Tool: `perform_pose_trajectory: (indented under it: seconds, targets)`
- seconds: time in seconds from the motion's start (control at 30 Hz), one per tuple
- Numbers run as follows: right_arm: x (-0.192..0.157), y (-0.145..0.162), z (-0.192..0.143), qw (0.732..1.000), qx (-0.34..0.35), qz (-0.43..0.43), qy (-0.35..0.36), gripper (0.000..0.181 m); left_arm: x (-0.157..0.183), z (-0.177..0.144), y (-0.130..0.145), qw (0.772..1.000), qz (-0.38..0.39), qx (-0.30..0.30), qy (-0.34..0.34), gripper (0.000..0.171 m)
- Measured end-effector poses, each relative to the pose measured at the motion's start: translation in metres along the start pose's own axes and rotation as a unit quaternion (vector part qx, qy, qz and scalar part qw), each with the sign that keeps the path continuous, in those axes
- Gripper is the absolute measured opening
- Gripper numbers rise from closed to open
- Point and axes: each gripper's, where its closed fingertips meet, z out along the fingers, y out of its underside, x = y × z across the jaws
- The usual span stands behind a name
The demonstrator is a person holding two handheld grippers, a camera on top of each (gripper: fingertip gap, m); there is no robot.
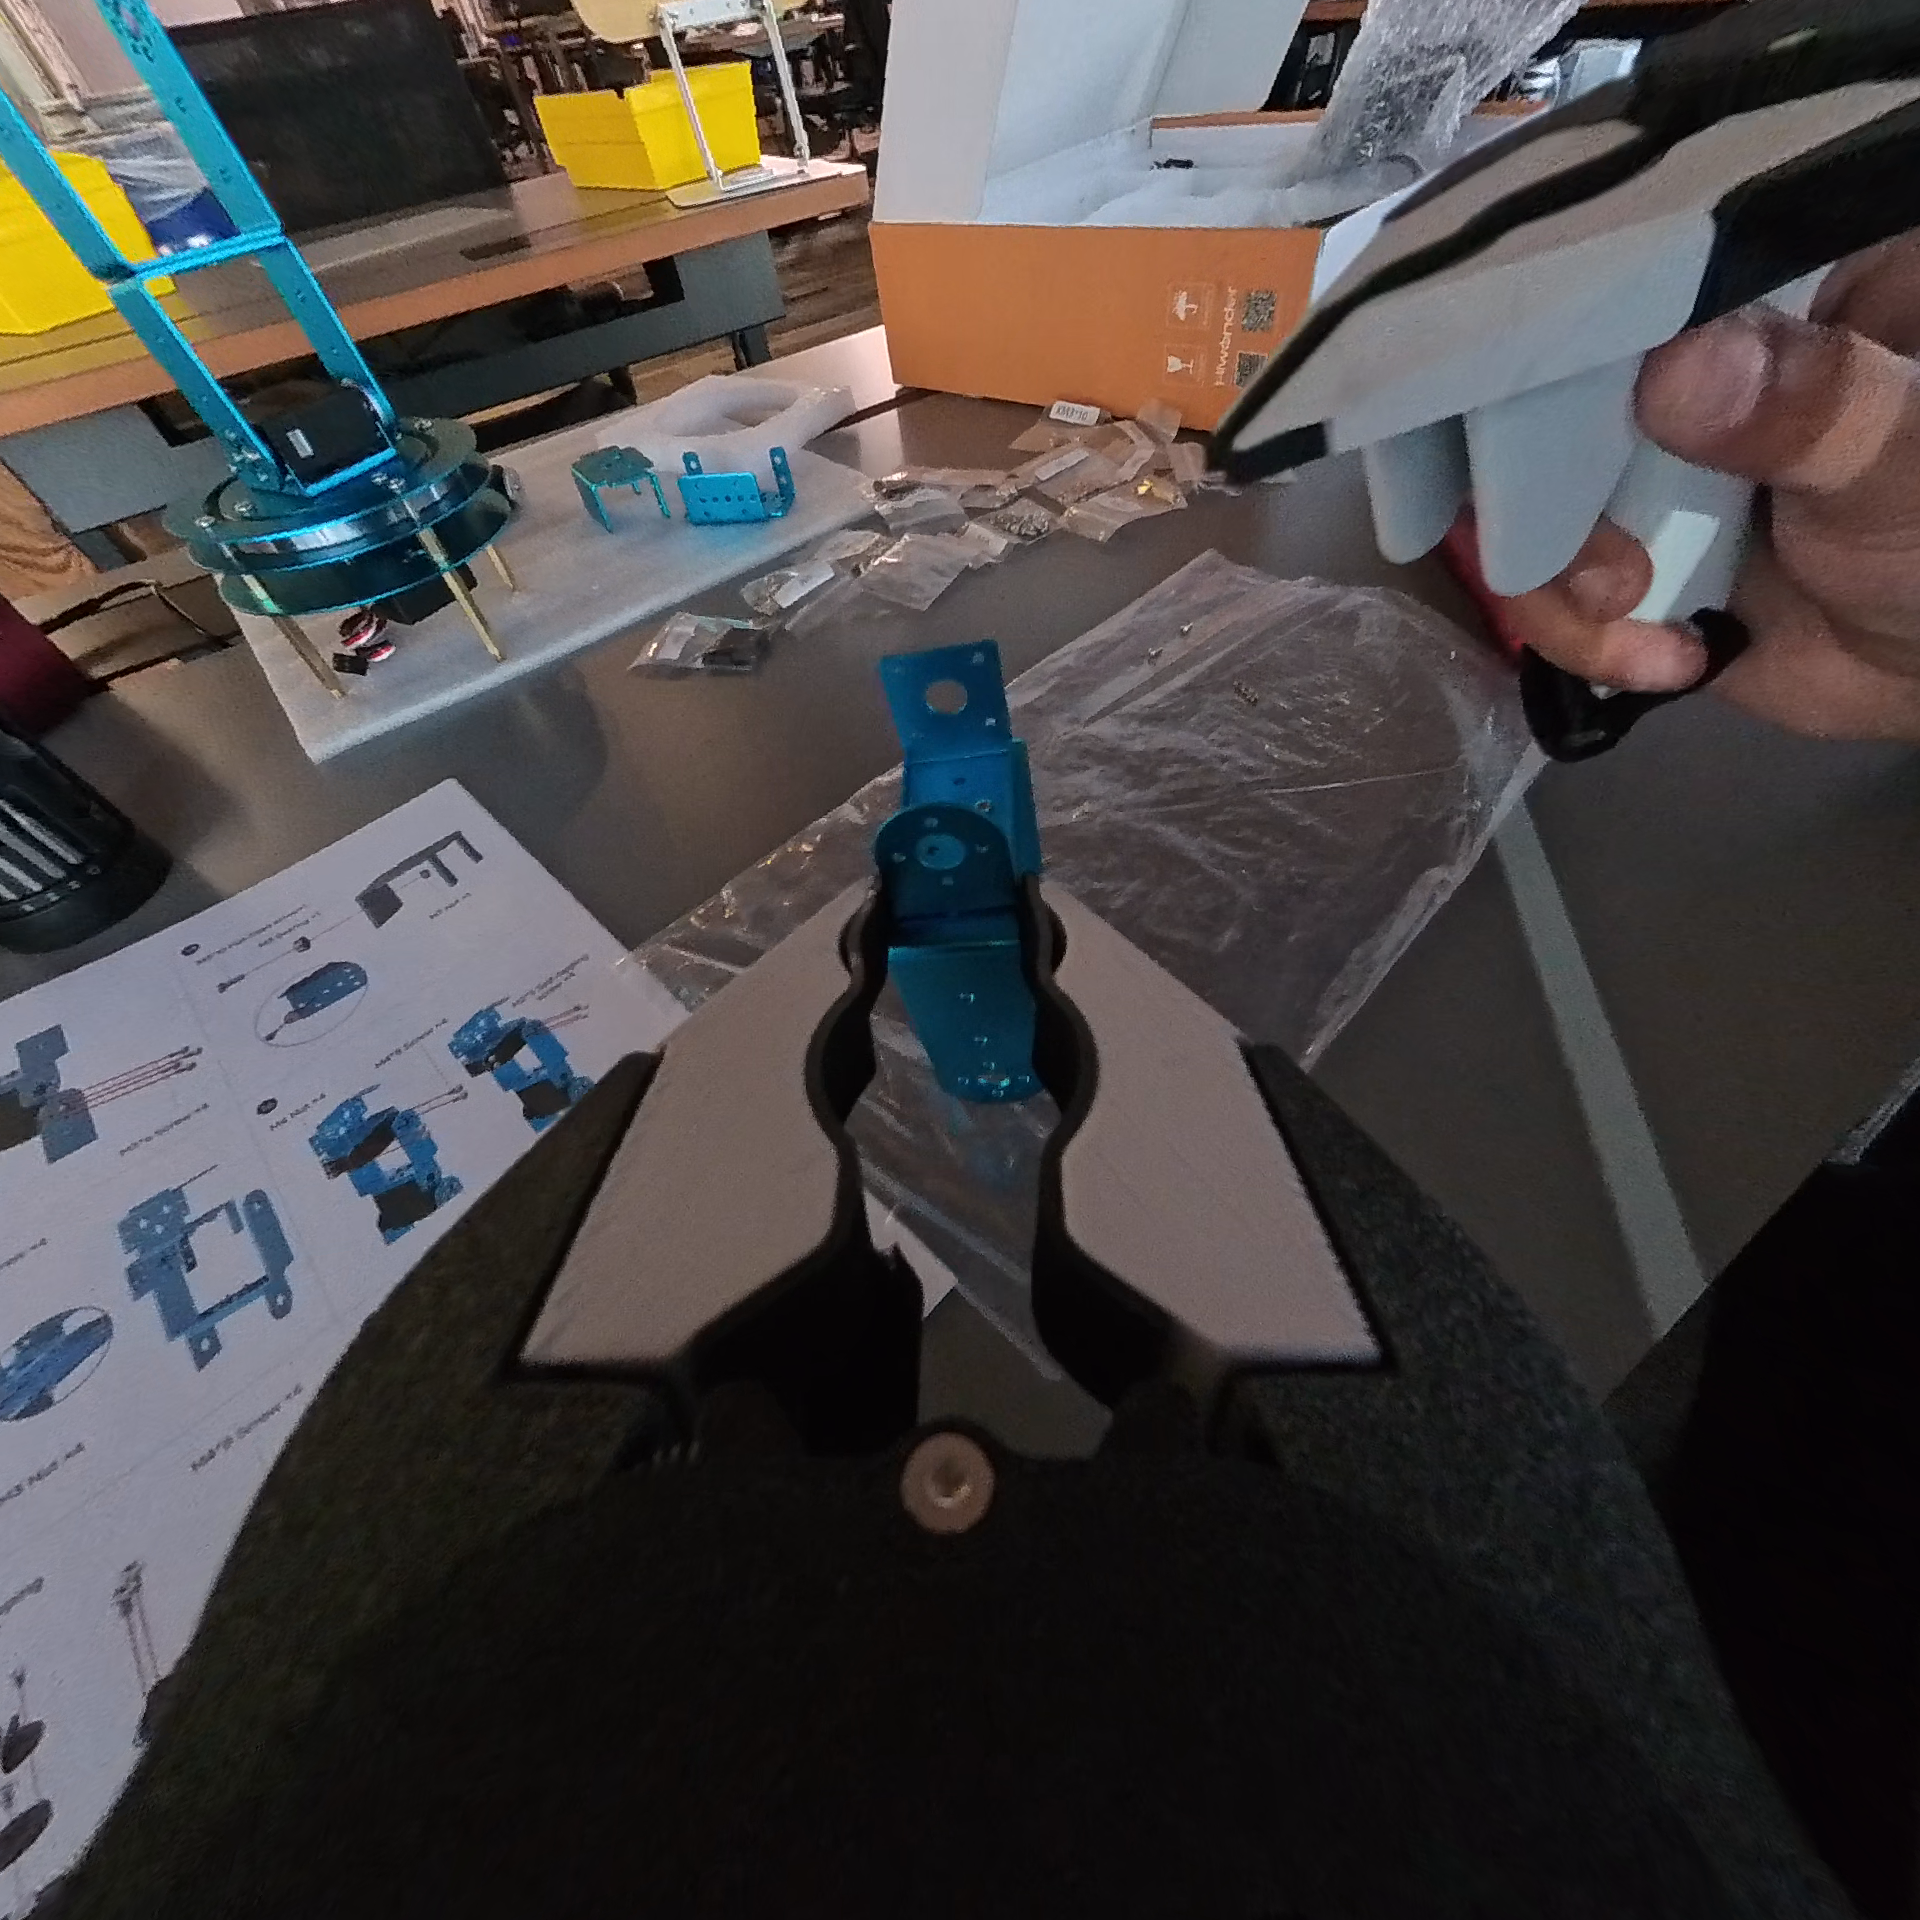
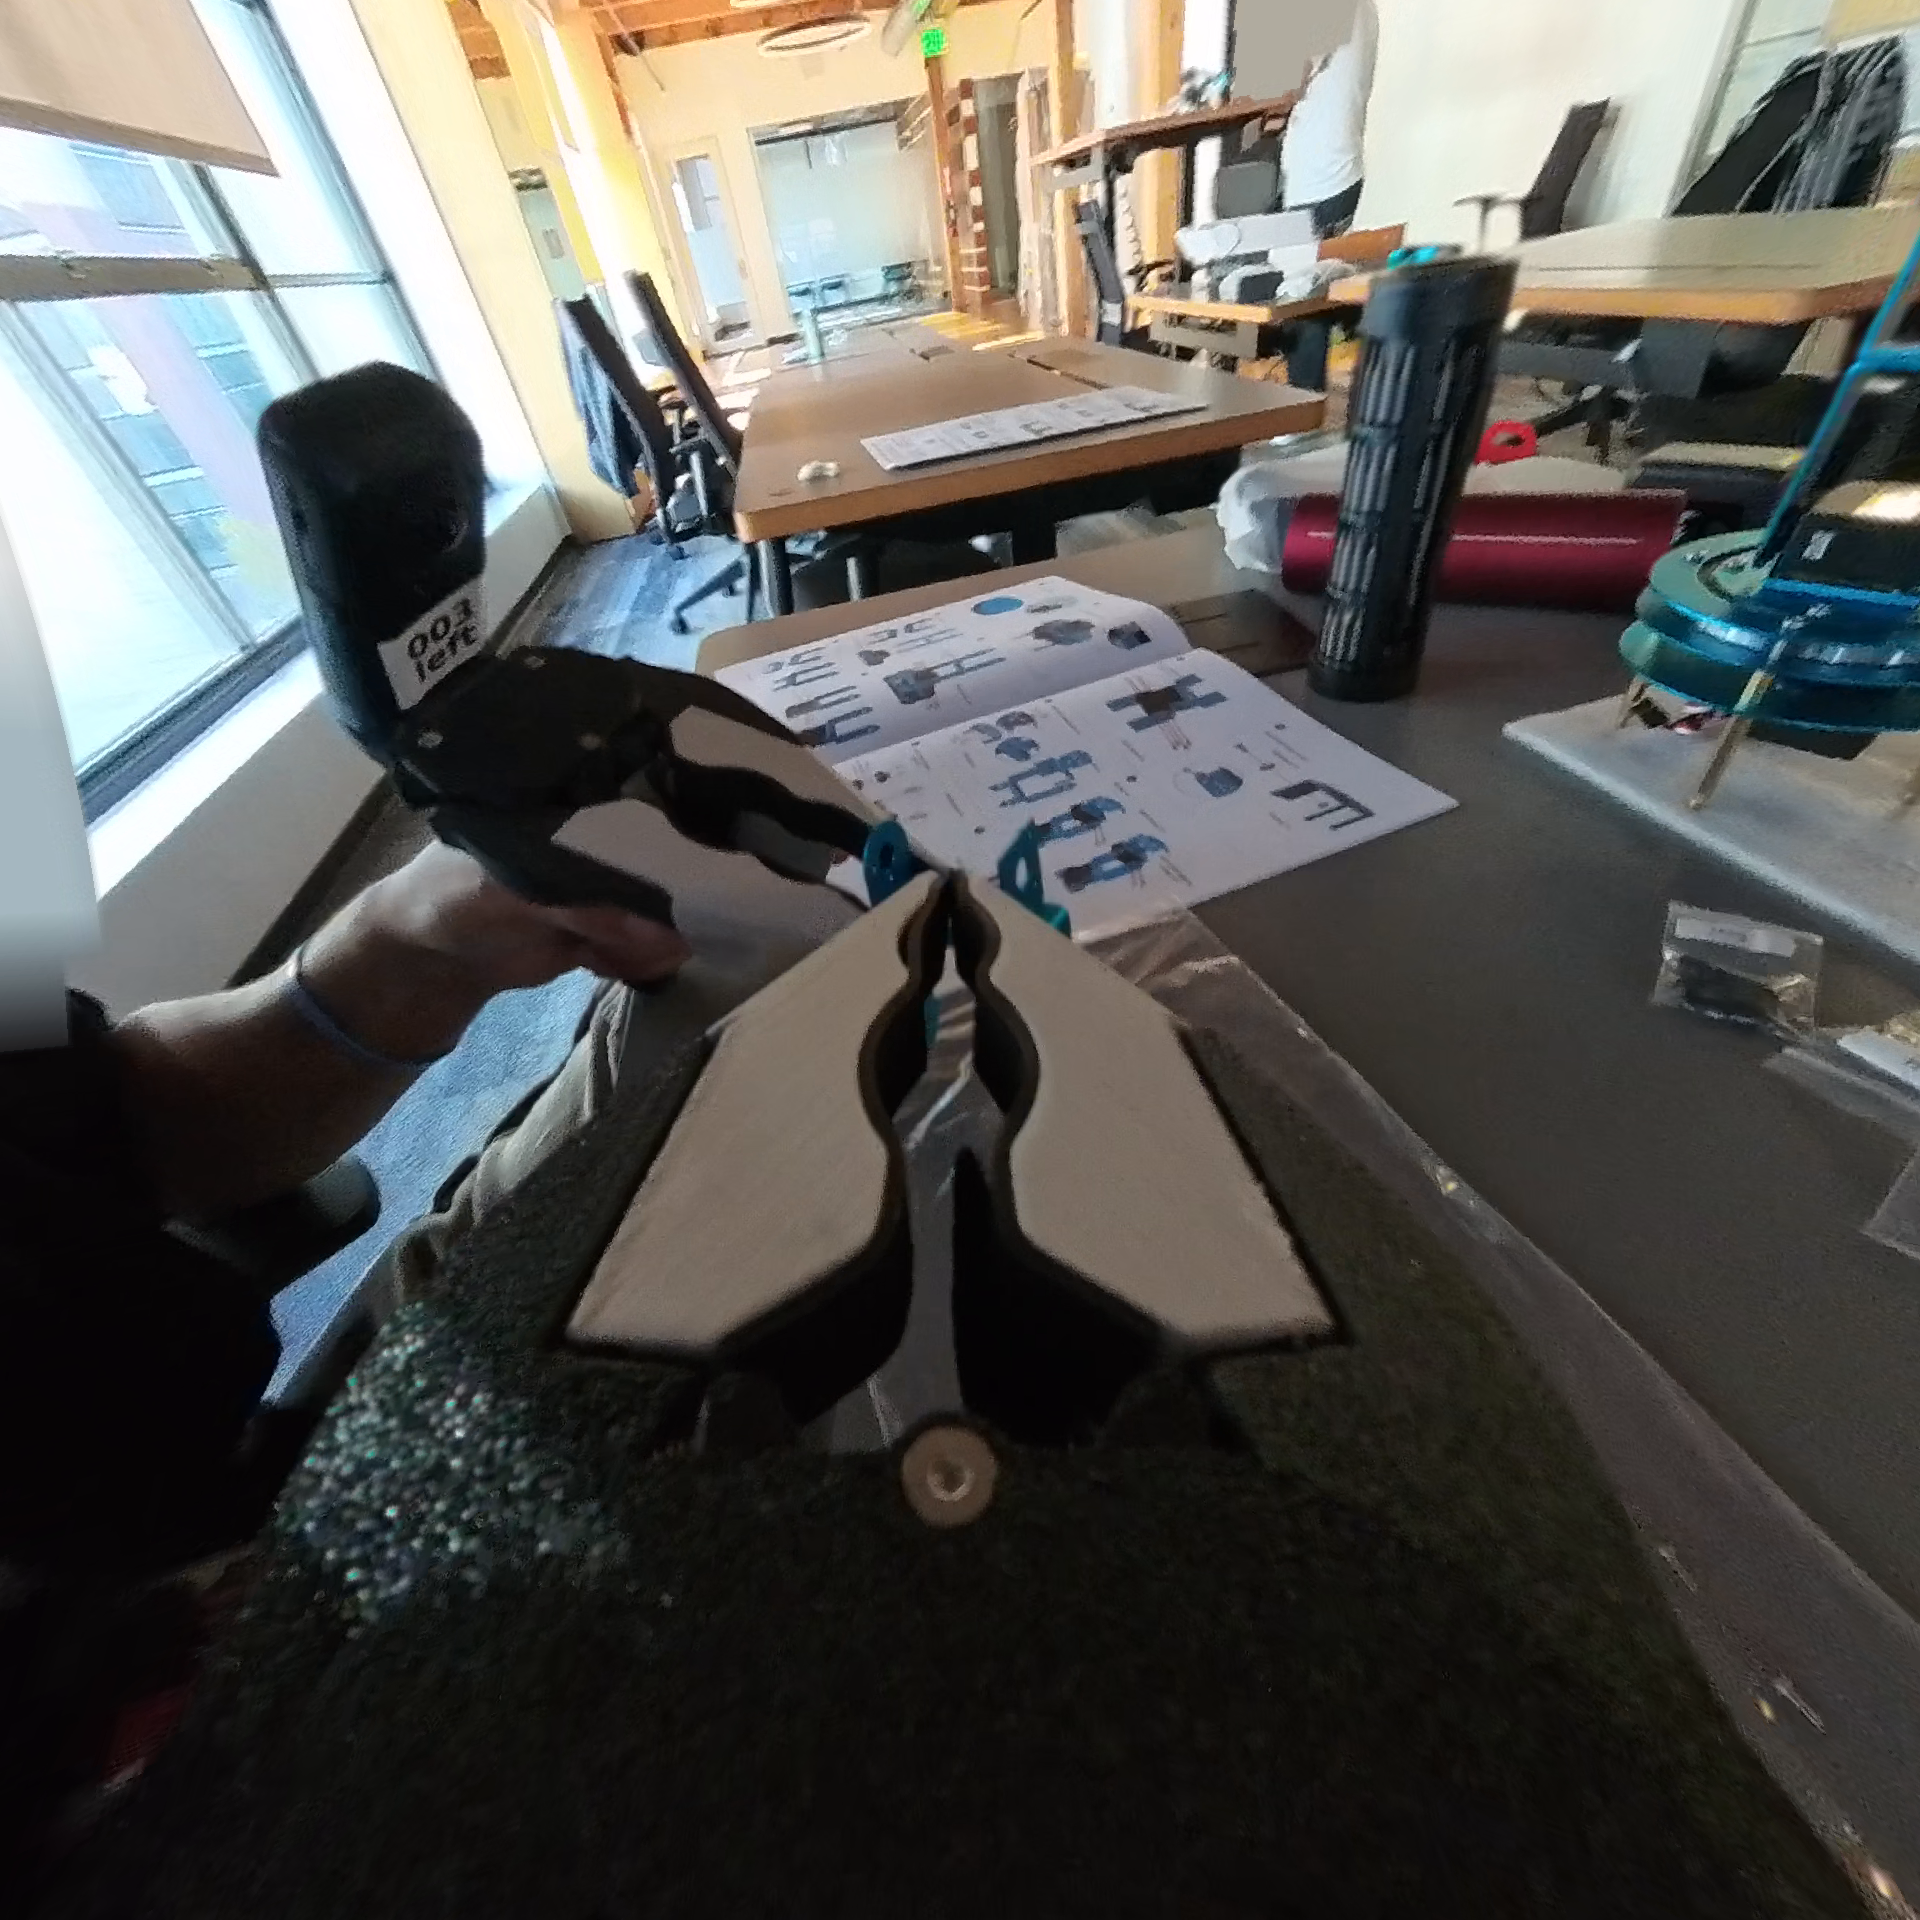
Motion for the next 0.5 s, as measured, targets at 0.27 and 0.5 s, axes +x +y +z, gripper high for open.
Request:
perform_pose_trajectory:
  seconds: [0.27,0.5]
  targets:
    - [-0.013,0.011,0.035,0.999,0.012,0.036,0.034,0.000,0.010,0.002,0.004,1.000,0.014,-0.022,0.009,0.024]
    - [-0.008,0.025,0.041,0.997,-0.016,0.059,0.043,0.000,0.013,0.005,0.010,0.999,0.012,-0.033,0.014,0.024]
